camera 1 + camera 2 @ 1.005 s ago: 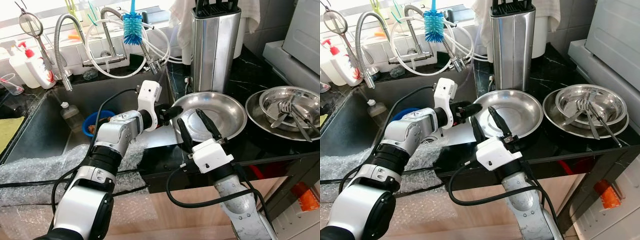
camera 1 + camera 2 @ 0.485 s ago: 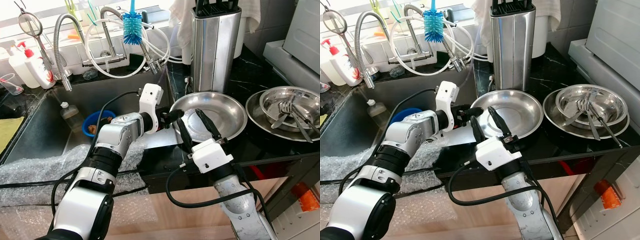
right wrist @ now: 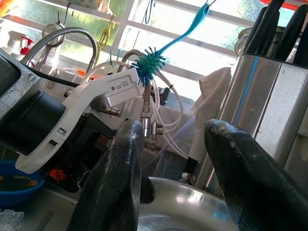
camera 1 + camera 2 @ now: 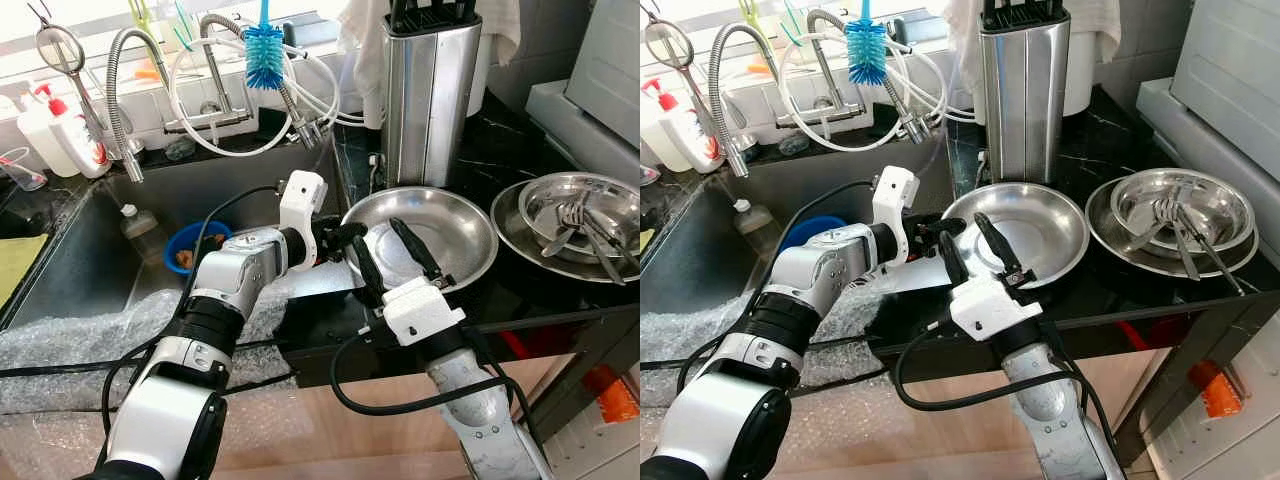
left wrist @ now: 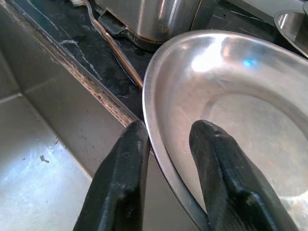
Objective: Kitchen organization
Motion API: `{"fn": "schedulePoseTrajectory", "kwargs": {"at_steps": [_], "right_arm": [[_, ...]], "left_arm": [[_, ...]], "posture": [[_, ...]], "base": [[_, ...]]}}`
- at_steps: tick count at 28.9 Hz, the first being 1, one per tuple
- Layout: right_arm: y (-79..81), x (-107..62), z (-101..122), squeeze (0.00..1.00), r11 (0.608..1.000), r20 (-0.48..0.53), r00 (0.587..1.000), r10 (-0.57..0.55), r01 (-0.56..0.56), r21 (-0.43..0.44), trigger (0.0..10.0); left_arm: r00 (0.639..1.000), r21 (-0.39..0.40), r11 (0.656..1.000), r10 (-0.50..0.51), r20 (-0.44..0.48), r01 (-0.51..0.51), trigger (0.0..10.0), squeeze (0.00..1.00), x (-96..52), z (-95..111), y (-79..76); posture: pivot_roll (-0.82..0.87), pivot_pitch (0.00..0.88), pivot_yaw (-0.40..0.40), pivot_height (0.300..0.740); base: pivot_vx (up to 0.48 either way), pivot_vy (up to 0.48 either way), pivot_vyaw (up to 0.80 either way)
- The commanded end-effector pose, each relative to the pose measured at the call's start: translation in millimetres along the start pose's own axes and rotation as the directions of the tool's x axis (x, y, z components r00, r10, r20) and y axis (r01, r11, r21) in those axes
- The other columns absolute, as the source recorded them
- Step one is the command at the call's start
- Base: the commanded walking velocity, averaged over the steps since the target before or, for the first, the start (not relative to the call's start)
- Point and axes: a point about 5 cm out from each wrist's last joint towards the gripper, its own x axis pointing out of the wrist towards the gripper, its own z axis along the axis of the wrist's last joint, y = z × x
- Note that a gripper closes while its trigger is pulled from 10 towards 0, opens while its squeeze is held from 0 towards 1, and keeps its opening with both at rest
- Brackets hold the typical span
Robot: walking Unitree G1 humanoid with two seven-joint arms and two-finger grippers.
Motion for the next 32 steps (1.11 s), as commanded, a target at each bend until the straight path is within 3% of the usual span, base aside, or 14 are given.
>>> {"fn": "schedulePoseTrajectory", "kwargs": {"at_steps": [1, 21, 28, 32], "right_arm": [[5.4, 2.2, 1.3, 0.0, 1.0, 0.006, 1.0, 0.02, -0.02, 0.017, 10.0], [7.0, 3.7, 0.2, 0.0, 0.999, 0.004, 1.0, 0.03, -0.03, 0.017, 10.0], [7.0, 3.5, 0.0, 0.0, 0.999, 0.0, 1.0, 0.029, -0.029, 0.018, 10.0], [6.6, 3.7, -0.3, 0.0, 0.999, -0.001, 1.0, 0.029, -0.029, 0.019, 10.0]], "left_arm": [[0.999, 0.022, 1.0, 0.02, -0.045, -0.019, 0.0, 0.0, -3.6, -5.1, 4.4], [0.997, 0.039, 0.997, 0.069, -0.02, -0.068, 0.0, 0.0, -7.6, -2.0, 12.1], [0.973, -0.062, 0.976, 0.216, 0.082, -0.211, 0.0, 0.0, -16.3, 7.1, 31.9], [0.928, -0.172, 0.936, 0.334, 0.163, -0.307, 0.0, 0.0, -25.5, 13.9, 46.7]], "posture": [[-0.05, 0.028, 0.176, 0.74], [-0.05, 0.02, 0.172, 0.74], [-0.05, 0.026, 0.17, 0.74], [-0.04, 0.027, 0.166, 0.74]], "base": [[0.0, 0.0, 0.0], [0.0, 0.0, 0.0], [0.0, 0.0, 0.0], [0.0, 0.0, 0.0]]}}
